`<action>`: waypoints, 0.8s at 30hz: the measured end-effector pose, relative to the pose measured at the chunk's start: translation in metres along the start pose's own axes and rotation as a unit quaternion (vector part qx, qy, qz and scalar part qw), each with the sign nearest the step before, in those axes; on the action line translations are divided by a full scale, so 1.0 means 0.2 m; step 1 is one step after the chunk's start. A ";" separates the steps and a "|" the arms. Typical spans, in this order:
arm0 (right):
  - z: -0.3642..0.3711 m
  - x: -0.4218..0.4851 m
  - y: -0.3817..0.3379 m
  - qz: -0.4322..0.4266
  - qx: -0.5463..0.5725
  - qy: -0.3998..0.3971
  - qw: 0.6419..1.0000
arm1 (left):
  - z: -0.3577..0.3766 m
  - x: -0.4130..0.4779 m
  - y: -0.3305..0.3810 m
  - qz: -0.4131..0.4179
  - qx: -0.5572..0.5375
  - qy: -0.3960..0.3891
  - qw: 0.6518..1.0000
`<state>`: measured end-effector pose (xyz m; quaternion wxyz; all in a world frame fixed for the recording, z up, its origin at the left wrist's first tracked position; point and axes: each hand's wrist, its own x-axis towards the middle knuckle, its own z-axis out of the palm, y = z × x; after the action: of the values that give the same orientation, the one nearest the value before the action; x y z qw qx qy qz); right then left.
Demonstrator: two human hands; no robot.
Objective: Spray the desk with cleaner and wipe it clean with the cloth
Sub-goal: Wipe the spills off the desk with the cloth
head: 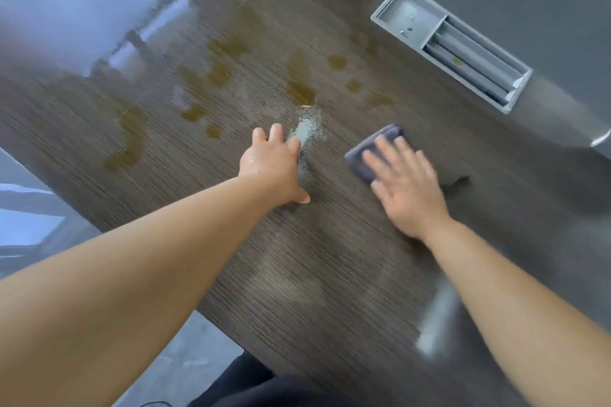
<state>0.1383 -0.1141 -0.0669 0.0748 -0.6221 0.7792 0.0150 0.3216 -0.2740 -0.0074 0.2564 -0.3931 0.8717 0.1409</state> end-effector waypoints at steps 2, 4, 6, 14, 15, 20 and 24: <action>-0.05 0.15 0.07 0.155 0.014 -0.002 0.988 | 0.00 0.00 0.00 0.000 -0.001 0.001 1.000; -0.07 0.32 0.02 0.304 0.040 0.015 0.952 | 0.01 0.00 0.00 0.000 0.005 0.003 1.000; -0.07 0.42 -0.13 0.337 0.064 0.018 0.939 | 0.01 0.00 0.00 -0.002 0.006 0.004 1.000; -0.03 0.20 0.04 -0.013 -0.001 0.012 1.000 | 0.03 0.00 -0.01 0.002 0.001 0.006 1.000; -0.06 0.26 0.07 0.064 0.004 0.015 0.998 | 0.03 0.00 -0.01 0.003 0.000 0.005 1.000; -0.10 0.53 -0.14 0.317 0.072 0.007 0.946 | 0.04 0.01 -0.01 0.002 0.001 0.009 1.000; -0.04 0.30 -0.20 0.037 0.026 -0.003 0.999 | 0.06 0.00 -0.03 0.004 -0.001 0.017 1.000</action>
<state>0.1645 -0.1822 -0.0650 0.0924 -0.5904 0.8018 -0.0004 0.3303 -0.2715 -0.0181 0.2409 -0.3918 0.8774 0.1363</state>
